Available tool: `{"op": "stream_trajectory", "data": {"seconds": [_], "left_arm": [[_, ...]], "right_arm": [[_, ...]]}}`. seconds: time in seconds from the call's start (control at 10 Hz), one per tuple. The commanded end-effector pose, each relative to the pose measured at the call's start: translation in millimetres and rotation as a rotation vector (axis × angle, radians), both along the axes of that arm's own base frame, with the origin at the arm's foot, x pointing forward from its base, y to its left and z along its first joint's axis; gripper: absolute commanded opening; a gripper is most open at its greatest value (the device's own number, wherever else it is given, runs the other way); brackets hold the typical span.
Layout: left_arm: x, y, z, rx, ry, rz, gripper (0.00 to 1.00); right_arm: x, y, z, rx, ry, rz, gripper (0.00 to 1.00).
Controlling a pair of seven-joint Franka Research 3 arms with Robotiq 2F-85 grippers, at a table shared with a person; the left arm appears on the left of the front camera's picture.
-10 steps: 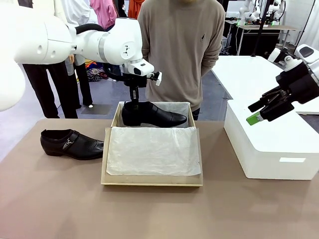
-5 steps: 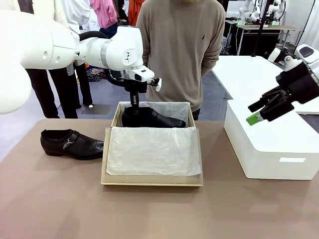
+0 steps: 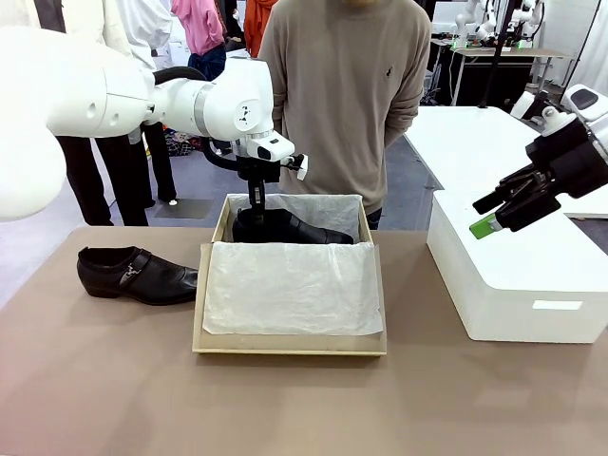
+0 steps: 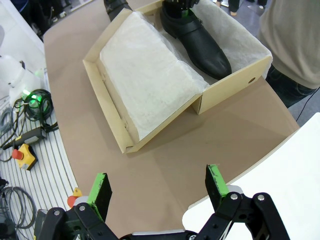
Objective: Pack the shoes into the box.
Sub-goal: Place one shoe of the Shoes into the Shoes Box.
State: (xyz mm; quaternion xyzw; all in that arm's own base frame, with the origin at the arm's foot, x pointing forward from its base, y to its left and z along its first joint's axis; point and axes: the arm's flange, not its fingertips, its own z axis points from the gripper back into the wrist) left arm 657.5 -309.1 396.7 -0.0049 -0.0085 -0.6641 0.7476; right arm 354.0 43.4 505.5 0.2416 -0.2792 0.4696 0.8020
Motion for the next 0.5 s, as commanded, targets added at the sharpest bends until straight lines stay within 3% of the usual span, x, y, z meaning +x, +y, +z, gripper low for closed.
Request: {"op": "stream_trajectory", "data": {"seconds": [0.0,0.3,0.4], "left_arm": [[3.5,-0.1,3.6,0.017,-0.03,0.005,0.37],[0.6,3.4,15.3,0.009,-0.023,-0.003,0.95],[-0.5,7.9,26.3,0.01,-0.009,-0.003,1.0]], "right_arm": [[3.0,-0.5,-1.0,0.025,-0.021,0.02,1.0],[3.0,-0.5,-1.0,0.025,-0.021,0.02,1.0],[3.0,-0.5,-1.0,0.025,-0.021,0.02,1.0]]}}
